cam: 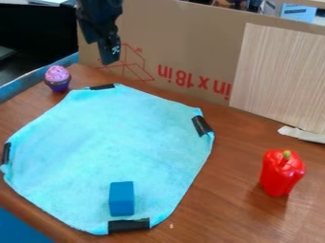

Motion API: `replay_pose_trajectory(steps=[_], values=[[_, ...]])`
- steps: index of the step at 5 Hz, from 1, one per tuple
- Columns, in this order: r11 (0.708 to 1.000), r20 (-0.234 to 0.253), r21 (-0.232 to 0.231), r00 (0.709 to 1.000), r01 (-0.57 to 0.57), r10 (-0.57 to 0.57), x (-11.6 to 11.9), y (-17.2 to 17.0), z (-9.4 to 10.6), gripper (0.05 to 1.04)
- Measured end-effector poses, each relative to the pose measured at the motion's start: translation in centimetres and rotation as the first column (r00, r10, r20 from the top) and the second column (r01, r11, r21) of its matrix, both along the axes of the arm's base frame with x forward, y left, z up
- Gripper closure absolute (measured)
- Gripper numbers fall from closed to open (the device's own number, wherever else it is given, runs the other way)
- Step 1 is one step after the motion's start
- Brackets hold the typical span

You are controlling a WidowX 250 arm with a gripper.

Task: Put the blue figure on the top edge of the cloth

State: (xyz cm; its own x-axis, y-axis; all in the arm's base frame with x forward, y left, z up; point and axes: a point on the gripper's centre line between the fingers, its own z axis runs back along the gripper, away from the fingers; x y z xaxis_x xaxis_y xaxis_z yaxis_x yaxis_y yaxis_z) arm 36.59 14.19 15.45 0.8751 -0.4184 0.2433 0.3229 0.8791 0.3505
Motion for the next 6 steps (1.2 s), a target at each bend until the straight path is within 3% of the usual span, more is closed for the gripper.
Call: replay_pose_trajectory(steps=[1,3,4,5,6], values=[[1.0,-0.031,-0.009,1.0,0.0,-0.001,0.0,0.0,-1.3,0.083],[1.0,-0.025,-0.023,1.0,-0.011,0.011,0.0,-0.1,-1.4,0.083],[0.979,-0.005,-0.138,0.989,-0.149,0.15,-1.5,-0.8,-4.4,0.083],[0.928,0.045,-0.249,0.954,-0.276,0.295,-3.0,-2.5,-5.1,0.083],[0.866,0.078,-0.332,0.904,-0.374,0.421,-4.2,-4.5,-5.4,0.082]])
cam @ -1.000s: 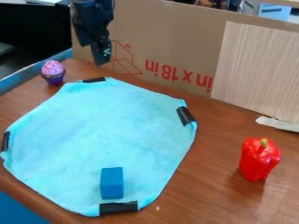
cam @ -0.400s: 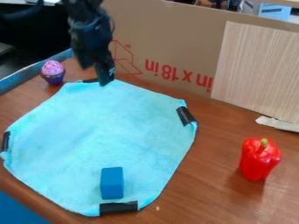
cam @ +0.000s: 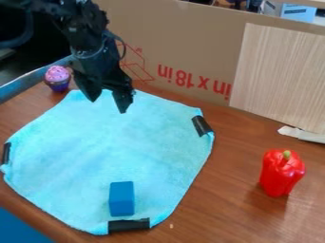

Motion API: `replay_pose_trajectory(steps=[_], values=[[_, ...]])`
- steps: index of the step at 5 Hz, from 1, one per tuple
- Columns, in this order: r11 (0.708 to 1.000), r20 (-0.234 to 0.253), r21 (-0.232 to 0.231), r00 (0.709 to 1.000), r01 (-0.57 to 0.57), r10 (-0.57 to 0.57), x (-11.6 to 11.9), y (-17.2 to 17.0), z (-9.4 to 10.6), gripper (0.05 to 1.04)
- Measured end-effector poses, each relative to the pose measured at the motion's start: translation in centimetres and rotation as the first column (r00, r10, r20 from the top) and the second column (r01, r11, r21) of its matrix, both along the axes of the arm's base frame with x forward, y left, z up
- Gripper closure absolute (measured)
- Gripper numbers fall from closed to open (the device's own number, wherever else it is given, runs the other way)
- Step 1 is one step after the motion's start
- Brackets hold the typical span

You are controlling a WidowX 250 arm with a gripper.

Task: Put the blue figure on the top edge of the cloth

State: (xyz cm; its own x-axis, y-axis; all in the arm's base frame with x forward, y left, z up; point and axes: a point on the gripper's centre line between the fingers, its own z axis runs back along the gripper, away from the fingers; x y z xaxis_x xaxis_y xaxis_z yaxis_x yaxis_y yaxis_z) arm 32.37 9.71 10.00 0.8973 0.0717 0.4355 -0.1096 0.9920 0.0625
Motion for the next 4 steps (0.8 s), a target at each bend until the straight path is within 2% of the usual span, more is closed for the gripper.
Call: replay_pose_trajectory(steps=[1,2,3,4], values=[[0.989,0.057,-0.098,0.992,-0.11,0.116,-1.3,-2.2,0.2,0.083],[0.968,0.03,-0.159,0.979,-0.195,0.202,-1.7,-4.7,-0.1,0.083],[0.942,-0.062,-0.202,0.964,-0.266,0.259,-2.6,-7.0,-0.6,0.083],[0.926,-0.14,-0.186,0.942,-0.328,0.306,-3.6,-9.7,-1.3,0.083]])
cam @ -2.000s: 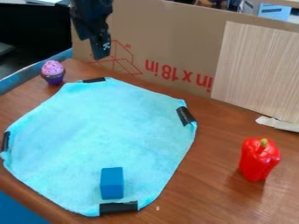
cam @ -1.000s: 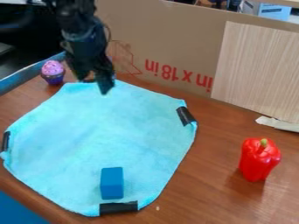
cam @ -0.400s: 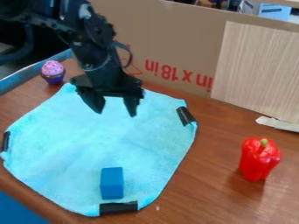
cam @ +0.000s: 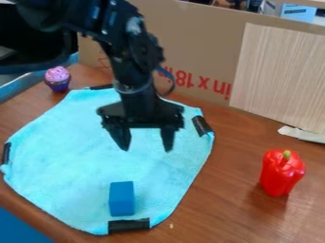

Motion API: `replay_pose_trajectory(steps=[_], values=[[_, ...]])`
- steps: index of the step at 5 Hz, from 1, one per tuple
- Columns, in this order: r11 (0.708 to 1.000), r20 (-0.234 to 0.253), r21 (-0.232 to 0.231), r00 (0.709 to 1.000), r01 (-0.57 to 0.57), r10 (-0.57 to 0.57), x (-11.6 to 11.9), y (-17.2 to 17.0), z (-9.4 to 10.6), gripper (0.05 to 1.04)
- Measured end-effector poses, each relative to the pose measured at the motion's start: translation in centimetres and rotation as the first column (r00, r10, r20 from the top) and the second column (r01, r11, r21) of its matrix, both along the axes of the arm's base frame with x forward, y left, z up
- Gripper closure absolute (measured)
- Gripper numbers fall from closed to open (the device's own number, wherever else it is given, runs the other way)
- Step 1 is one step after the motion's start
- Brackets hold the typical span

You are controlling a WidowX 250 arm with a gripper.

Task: Put the blue figure on the top edge of the cloth

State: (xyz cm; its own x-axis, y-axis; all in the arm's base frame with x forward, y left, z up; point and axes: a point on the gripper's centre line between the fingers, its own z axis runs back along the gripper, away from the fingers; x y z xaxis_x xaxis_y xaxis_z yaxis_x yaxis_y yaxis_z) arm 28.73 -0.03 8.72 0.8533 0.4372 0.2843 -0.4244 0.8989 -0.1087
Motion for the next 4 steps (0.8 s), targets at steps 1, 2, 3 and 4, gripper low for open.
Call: replay_pose_trajectory(steps=[1,2,3,4], values=[[0.996,-0.055,-0.007,0.995,-0.089,0.089,-1.8,-1.2,-1.5,0.083],[0.989,-0.07,-0.02,0.987,-0.143,0.142,-3.4,-1.9,-2.0,0.083],[0.985,-0.05,-0.031,0.985,-0.169,0.168,-4.6,-1.8,-1.8,0.083],[0.984,-0.05,-0.034,0.983,-0.176,0.175,-5.3,-1.6,-2.1,0.083]])
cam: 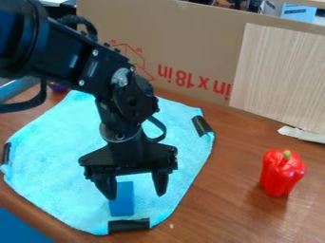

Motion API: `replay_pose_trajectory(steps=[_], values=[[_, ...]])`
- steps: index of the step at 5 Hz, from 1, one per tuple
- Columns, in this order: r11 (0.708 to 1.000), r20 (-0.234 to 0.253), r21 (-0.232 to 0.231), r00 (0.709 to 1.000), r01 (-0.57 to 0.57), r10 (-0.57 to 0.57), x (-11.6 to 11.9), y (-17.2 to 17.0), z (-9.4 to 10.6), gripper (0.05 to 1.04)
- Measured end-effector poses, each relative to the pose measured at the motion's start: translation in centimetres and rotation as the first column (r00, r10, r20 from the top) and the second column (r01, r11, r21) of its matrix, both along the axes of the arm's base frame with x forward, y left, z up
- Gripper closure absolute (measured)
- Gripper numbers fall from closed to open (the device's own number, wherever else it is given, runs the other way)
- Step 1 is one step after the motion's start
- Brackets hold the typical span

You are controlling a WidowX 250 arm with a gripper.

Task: Put the blue figure on the top edge of the cloth

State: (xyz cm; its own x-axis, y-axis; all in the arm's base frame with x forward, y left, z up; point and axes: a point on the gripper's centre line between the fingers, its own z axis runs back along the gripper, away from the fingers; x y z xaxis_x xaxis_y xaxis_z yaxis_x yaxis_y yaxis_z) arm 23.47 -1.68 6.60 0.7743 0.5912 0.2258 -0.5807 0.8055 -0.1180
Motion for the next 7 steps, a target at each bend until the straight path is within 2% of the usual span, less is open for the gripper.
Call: replay_pose_trajectory(steps=[1,3,4,5,6,7], values=[[1.0,-0.01,0.003,1.0,-0.016,0.016,-0.4,0.7,-0.4,0.083],[0.999,0.0,0.024,0.999,-0.037,0.037,0.0,1.9,-2.3,0.082],[0.998,0.016,0.015,0.998,-0.065,0.065,-0.2,2.2,-2.7,0.121],[0.998,0.015,0.011,0.998,-0.066,0.066,-0.4,2.1,-2.8,0.4],[1.0,0.023,-0.007,1.0,-0.001,0.001,-0.3,1.4,-1.9,0.502],[0.997,0.058,-0.016,0.996,0.073,-0.072,1.0,0.0,-0.2,0.503]])
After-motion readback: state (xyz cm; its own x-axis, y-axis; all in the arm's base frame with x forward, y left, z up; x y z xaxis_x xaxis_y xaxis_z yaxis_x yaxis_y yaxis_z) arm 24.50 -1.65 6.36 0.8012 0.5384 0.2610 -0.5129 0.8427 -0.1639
